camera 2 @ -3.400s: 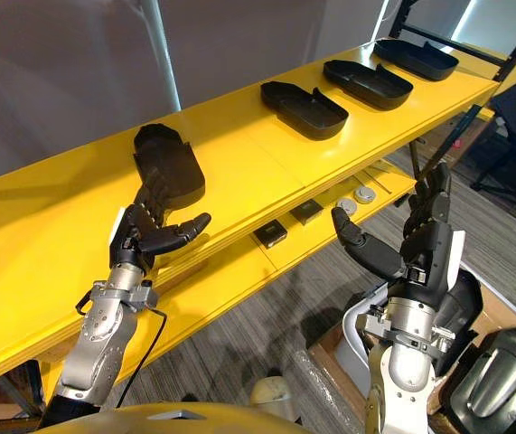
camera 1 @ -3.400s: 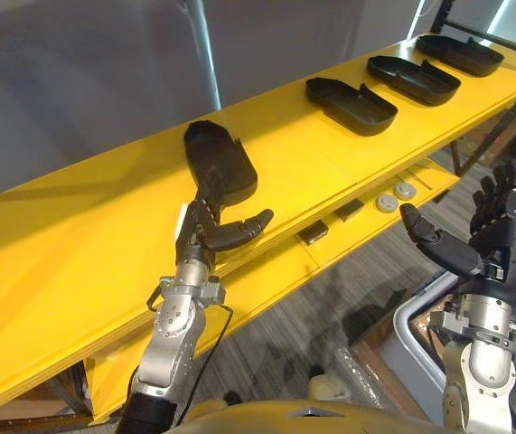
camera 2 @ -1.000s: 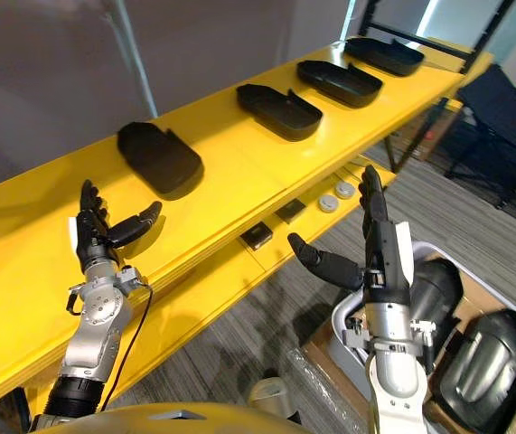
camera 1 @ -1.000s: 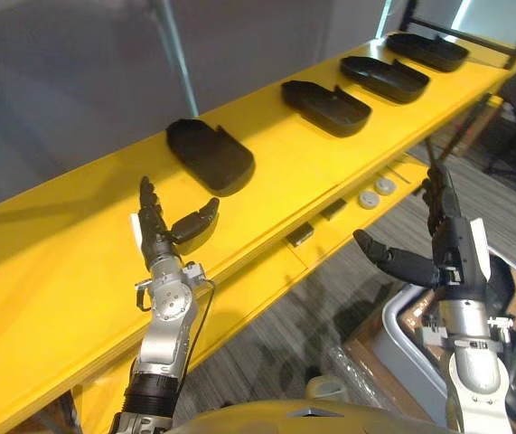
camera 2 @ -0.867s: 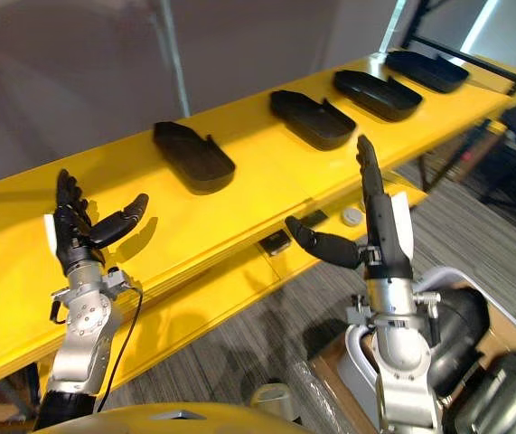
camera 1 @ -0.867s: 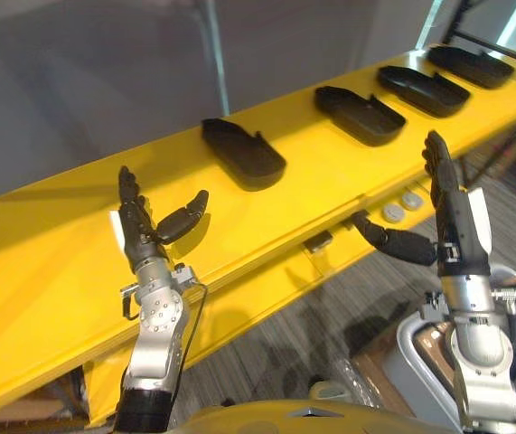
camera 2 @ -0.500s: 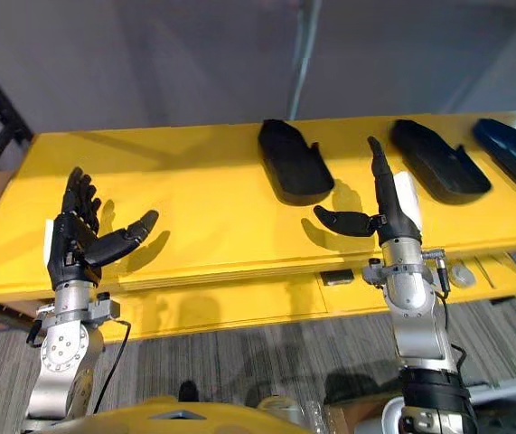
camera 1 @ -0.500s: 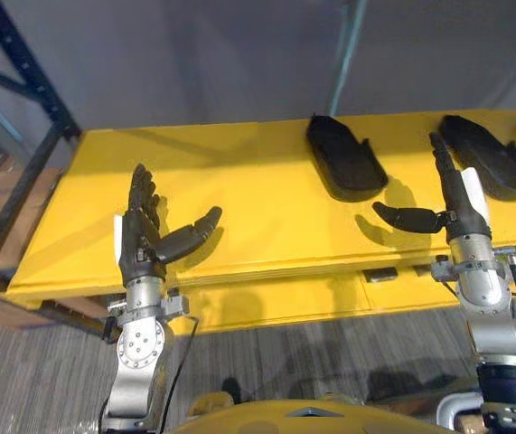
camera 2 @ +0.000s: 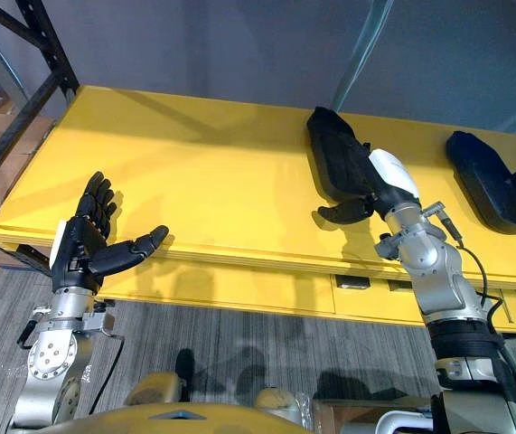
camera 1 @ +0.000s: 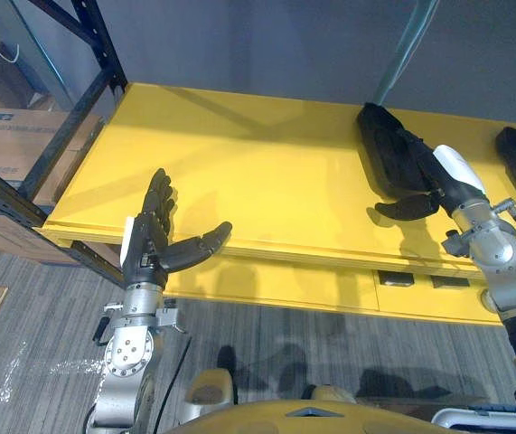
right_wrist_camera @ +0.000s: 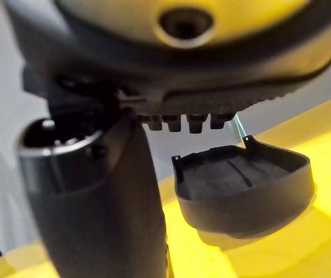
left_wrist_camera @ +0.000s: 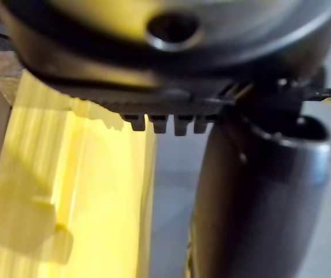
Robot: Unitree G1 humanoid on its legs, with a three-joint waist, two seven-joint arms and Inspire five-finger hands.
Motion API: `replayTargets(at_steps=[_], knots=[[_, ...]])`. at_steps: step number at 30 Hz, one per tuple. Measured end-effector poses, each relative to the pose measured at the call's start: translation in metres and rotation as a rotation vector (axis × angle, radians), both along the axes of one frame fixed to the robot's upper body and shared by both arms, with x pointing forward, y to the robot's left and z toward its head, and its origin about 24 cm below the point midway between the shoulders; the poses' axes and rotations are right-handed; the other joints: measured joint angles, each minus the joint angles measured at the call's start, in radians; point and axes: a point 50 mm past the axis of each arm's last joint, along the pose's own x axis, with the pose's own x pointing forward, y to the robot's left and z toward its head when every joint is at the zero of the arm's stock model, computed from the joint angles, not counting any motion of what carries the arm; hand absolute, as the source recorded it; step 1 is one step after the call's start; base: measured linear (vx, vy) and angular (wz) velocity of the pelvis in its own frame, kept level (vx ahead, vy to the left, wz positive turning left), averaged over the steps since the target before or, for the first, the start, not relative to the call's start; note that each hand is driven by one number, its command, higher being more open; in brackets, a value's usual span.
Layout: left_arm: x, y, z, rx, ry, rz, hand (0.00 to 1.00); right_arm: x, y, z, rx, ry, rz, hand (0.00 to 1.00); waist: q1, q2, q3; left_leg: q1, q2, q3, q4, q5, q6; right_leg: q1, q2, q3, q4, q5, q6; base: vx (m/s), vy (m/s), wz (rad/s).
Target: Walk over and take three plastic housings, then place them on the shelf
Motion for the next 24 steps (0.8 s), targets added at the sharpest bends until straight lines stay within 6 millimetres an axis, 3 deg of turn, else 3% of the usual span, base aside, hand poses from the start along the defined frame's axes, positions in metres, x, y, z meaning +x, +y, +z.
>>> replayTargets(at_steps=[10, 13, 16, 19, 20, 24], knots=[[0.001, 0.0, 0.0, 0.006, 0.0, -0.014, 1.0, 0.001, -0.005, -0.012, -0.07, 0.167, 0.011, 1.0, 0.002, -0.006, 0.01, 0.01, 0.002, 0.023, 0.012, 0.006, -0.006, -0.003, 0.0, 0.029, -0.001, -0.004, -0.003, -0.02, 0.007, -0.08], [0.002, -0.001, 0.0, 0.006, 0.001, -0.02, 1.0, 0.005, -0.004, -0.014, -0.072, 0.196, 0.011, 1.0, 0.005, -0.012, 0.018, 0.004, -0.001, 0.033, 0.015, 0.003, -0.003, -0.003, -0.004, 0.035, -0.004, -0.021, -0.005, -0.09, 0.003, -0.1], [0.005, -0.001, 0.0, 0.006, -0.002, -0.023, 1.0, 0.009, -0.004, -0.011, -0.061, 0.189, 0.009, 1.0, 0.017, -0.033, 0.03, -0.006, -0.018, 0.041, 0.019, 0.012, 0.0, -0.003, -0.022, 0.035, -0.015, -0.07, 0.017, -0.07, -0.032, -0.02], [0.006, -0.004, -0.001, 0.004, 0.002, -0.041, 1.0, 0.014, -0.006, -0.006, -0.057, 0.178, 0.0, 1.0, 0.018, -0.023, 0.038, -0.026, -0.003, 0.036, 0.034, 0.019, -0.002, -0.008, -0.014, 0.022, -0.018, -0.069, 0.018, -0.08, -0.029, 0.11], [0.006, -0.005, -0.001, 0.005, 0.0, -0.049, 1.0, 0.015, -0.006, -0.005, -0.057, 0.176, 0.0, 0.0, 0.018, -0.024, 0.039, -0.036, 0.0, 0.031, 0.046, 0.019, -0.002, -0.01, -0.011, 0.017, -0.018, -0.069, 0.018, -0.05, -0.008, 0.11], [0.008, -0.006, 0.001, 0.006, -0.009, -0.055, 1.0, 0.017, -0.009, -0.005, -0.053, 0.188, -0.007, 0.0, 0.02, -0.036, 0.047, -0.048, -0.001, 0.024, 0.06, 0.018, -0.001, -0.01, -0.01, 0.01, -0.018, -0.063, 0.017, -0.03, 0.009, 0.07]])
